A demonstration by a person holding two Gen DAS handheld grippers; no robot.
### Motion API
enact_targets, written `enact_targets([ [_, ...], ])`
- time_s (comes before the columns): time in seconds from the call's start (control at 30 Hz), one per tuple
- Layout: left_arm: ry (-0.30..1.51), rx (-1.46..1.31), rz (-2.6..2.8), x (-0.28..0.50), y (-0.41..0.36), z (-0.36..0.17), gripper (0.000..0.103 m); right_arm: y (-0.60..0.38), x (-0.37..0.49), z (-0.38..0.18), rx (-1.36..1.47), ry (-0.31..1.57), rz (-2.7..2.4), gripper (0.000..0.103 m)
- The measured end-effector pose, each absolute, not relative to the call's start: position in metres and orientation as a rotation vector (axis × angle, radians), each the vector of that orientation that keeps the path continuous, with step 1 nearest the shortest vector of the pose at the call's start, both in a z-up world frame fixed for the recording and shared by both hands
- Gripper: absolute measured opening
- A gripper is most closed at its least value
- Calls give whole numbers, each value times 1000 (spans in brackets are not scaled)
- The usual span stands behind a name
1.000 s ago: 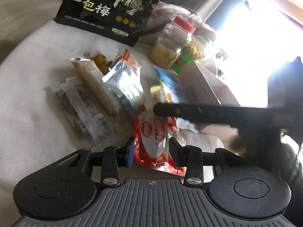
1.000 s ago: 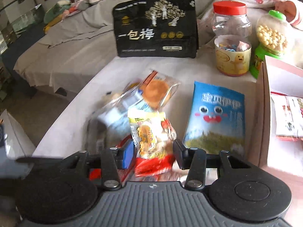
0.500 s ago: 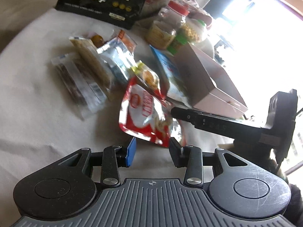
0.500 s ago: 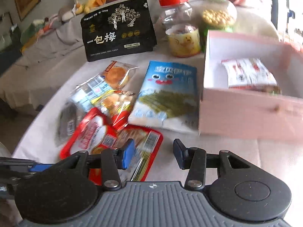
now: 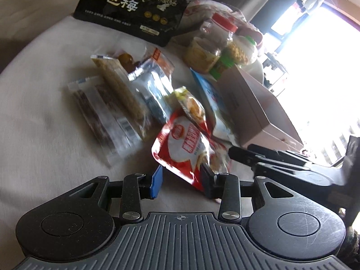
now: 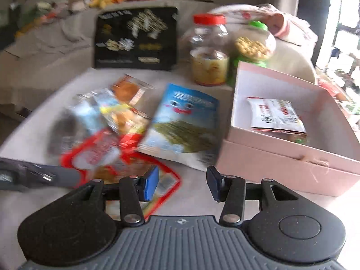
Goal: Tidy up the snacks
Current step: 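Lift the red-and-white pouch off the bed with the left tool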
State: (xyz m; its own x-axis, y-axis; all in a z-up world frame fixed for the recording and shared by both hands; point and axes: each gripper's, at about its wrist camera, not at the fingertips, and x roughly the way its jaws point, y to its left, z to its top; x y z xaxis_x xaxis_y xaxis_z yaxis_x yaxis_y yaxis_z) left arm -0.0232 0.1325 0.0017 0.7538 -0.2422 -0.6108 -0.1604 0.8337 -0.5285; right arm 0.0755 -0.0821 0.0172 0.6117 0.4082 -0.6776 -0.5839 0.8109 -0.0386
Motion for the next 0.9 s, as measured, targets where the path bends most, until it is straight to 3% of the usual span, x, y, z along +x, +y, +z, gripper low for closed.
enact_targets([
  [0.1,719,-603,-37,-20,142,0,35,-78,72,11,-287,689,557,47],
  [0.3,704,-628,-19,-17,156,0,35,-60,48,12,-342,661,592,47],
  [0.53,707,-628,-16,-10,159,2,41,-59,32,13,-266,738,730,47],
  [0.7,688,-631,-3,-19,165,8,41,-72,21,15,-290,712,717,60],
  [0.77,673,-641,56,-28,170,12,41,-85,21,18,-299,669,655,71],
  [0.9,682,-682,112,-40,176,13,41,-117,32,19,-265,618,530,73],
])
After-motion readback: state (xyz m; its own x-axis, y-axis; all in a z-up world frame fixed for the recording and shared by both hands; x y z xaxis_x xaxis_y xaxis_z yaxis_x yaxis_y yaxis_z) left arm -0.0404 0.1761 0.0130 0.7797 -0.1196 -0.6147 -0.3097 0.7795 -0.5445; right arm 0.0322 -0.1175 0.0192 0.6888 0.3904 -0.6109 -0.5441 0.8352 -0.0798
